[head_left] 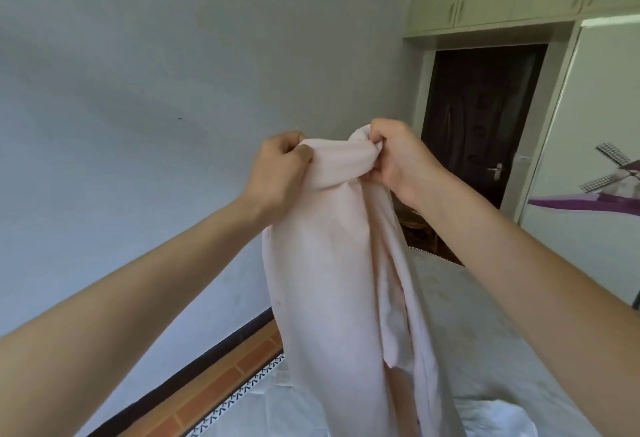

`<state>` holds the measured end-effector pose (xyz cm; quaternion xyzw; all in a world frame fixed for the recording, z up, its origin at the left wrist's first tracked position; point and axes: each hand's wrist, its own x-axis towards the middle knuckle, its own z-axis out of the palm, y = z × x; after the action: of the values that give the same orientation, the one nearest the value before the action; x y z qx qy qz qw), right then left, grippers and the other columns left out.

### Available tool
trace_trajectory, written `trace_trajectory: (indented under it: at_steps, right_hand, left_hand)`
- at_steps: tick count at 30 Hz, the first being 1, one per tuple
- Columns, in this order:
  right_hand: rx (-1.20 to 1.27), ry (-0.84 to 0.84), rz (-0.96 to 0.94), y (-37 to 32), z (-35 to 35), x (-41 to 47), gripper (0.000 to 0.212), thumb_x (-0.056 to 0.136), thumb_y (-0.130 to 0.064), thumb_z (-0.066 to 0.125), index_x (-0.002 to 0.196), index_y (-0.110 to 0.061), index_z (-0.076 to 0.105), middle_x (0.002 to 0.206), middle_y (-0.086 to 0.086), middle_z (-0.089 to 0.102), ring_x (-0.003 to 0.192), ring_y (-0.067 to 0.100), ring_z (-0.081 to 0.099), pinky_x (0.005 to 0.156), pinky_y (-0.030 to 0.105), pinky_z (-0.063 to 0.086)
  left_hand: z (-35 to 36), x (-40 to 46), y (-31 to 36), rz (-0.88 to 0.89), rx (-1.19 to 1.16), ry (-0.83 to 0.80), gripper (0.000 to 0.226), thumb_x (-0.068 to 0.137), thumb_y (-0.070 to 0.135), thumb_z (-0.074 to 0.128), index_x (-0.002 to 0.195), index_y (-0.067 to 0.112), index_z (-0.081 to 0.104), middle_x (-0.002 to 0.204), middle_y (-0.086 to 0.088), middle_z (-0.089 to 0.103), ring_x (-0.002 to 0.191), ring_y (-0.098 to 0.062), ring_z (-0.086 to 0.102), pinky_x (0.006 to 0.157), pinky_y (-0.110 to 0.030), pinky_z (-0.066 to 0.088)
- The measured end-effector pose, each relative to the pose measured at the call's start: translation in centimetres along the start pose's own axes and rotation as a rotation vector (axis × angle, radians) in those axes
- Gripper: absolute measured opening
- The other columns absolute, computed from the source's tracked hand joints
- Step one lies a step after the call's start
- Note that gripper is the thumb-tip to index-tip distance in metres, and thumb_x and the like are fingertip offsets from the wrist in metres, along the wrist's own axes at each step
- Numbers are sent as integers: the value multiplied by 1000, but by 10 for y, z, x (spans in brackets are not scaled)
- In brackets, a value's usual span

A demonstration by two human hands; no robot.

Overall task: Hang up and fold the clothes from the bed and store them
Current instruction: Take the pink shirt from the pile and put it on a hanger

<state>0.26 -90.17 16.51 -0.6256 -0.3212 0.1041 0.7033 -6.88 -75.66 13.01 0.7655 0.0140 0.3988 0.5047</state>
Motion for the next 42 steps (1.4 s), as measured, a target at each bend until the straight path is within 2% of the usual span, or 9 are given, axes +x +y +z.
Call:
trace_trajectory:
  at_steps: [6, 12, 18, 27, 34, 37, 39, 42]
  right_hand:
    - [30, -157, -44, -7, 126, 34, 30, 81, -3, 31, 57, -9, 48, 49, 0, 46, 42, 13, 44, 43, 16, 40]
    - [146, -246, -92, 7, 266, 69, 28, 78, -4, 33, 56, -10, 50, 54, 2, 47, 47, 15, 44, 46, 18, 38]
    - [218, -274, -53, 30, 362, 99, 28, 78, -4, 33, 58, -11, 51, 52, -3, 49, 46, 12, 42, 44, 15, 34]
    - [261, -287, -7, 75, 439, 172, 27, 79, -3, 32, 59, -9, 49, 50, -4, 50, 49, 13, 41, 45, 17, 33]
    - [276, -296, -42, 99, 468, 257, 24, 78, -5, 33, 61, -11, 49, 58, -2, 51, 53, 13, 43, 50, 20, 35]
    - [274, -261, -61, 100, 475, 290, 5, 64, -14, 42, 64, -13, 47, 65, 2, 49, 53, 13, 43, 48, 18, 37]
    - [281, -238, -80, 101, 482, 316, 12, 54, -16, 44, 66, -15, 43, 69, 3, 45, 53, 13, 41, 47, 17, 37]
    - [266, -199, -103, 103, 494, 342, 4, 57, -15, 43, 61, -17, 41, 64, 0, 45, 49, 12, 38, 46, 18, 36]
  left_hand:
    - [-126, 1, -17, -33, 95, 110, 30, 85, 4, 45, 60, 18, 37, 52, 12, 33, 56, -13, 30, 52, -28, 22]
    - [-263, 4, -38, -65, 239, 188, 31, 85, 6, 47, 60, 21, 38, 52, 11, 35, 53, -11, 31, 49, -27, 23]
    - [-351, 14, -72, -104, 317, 243, 33, 86, 5, 46, 59, 20, 34, 48, 13, 30, 48, -9, 26, 45, -26, 19]
    - [-416, 56, -144, -134, 347, 290, 28, 83, 6, 46, 61, 19, 36, 53, 10, 31, 56, -14, 27, 53, -30, 20]
    - [-447, 136, -197, -95, 365, 275, 26, 83, 5, 47, 62, 18, 40, 56, 7, 34, 57, -14, 29, 52, -30, 21]
    - [-454, 173, -212, -85, 361, 270, 24, 83, 6, 47, 63, 17, 43, 55, 8, 35, 57, -14, 30, 53, -30, 22]
    - [-460, 198, -224, -62, 345, 269, 25, 83, 7, 47, 62, 18, 42, 56, 8, 36, 58, -15, 31, 54, -30, 23]
    - [-467, 230, -245, -47, 316, 268, 30, 84, 6, 47, 58, 19, 39, 54, 9, 35, 57, -14, 31, 54, -30, 23]
